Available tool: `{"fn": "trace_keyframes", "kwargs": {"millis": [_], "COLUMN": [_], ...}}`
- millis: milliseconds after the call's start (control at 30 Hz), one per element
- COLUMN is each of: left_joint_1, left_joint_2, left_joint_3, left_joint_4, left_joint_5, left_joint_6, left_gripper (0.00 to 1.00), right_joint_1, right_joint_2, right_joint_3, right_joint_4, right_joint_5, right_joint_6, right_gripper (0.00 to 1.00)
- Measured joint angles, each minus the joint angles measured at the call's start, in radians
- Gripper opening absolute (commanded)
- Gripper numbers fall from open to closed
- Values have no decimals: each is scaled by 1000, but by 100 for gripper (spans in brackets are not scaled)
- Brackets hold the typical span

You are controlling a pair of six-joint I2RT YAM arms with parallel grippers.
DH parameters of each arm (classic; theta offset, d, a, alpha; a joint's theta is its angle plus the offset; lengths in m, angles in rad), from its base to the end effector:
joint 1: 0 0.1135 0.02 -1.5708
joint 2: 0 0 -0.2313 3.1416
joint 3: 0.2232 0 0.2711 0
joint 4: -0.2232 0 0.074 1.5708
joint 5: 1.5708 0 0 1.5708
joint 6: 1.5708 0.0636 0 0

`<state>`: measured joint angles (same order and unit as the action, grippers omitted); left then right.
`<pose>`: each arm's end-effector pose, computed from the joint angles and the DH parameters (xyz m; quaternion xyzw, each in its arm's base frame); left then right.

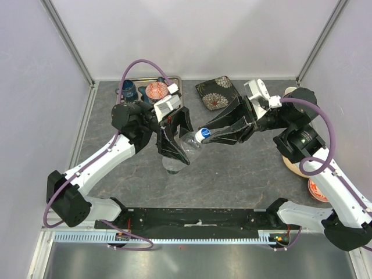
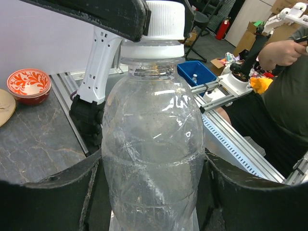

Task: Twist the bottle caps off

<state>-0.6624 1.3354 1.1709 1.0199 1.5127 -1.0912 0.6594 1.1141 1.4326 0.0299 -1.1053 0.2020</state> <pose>0.1878 -0.2270 0.4130 0.5739 0.3856 -0.6774 0.2511 0.1601 0.1960 0.4959 -0.5294 0.3782 0.5648 0.5076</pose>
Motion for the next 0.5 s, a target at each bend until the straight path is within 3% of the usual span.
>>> {"fn": "trace_keyframes", "kwargs": {"millis": [167, 267, 367, 500], "left_joint_1": [2, 1, 0, 0], "left_joint_2": [-6, -36, -63, -79], "left_joint_3": [0, 9, 31, 48], "left_joint_4": [-86, -291, -491, -625], "left_joint_5": [-6, -77, -138, -184], "left_joint_6": [61, 213, 370, 478], "left_gripper": [41, 41, 41, 42], "right_joint_1": [0, 6, 8, 7], "right_joint_2": [-12, -14, -8, -9], "right_joint_3": [-7, -10, -19, -18], "right_joint_4": [-10, -49, -92, -115], "right_joint_5": [48, 100, 158, 233], "right_joint_6": [34, 68, 91, 119], "right_gripper": [57, 69, 75, 82]}}
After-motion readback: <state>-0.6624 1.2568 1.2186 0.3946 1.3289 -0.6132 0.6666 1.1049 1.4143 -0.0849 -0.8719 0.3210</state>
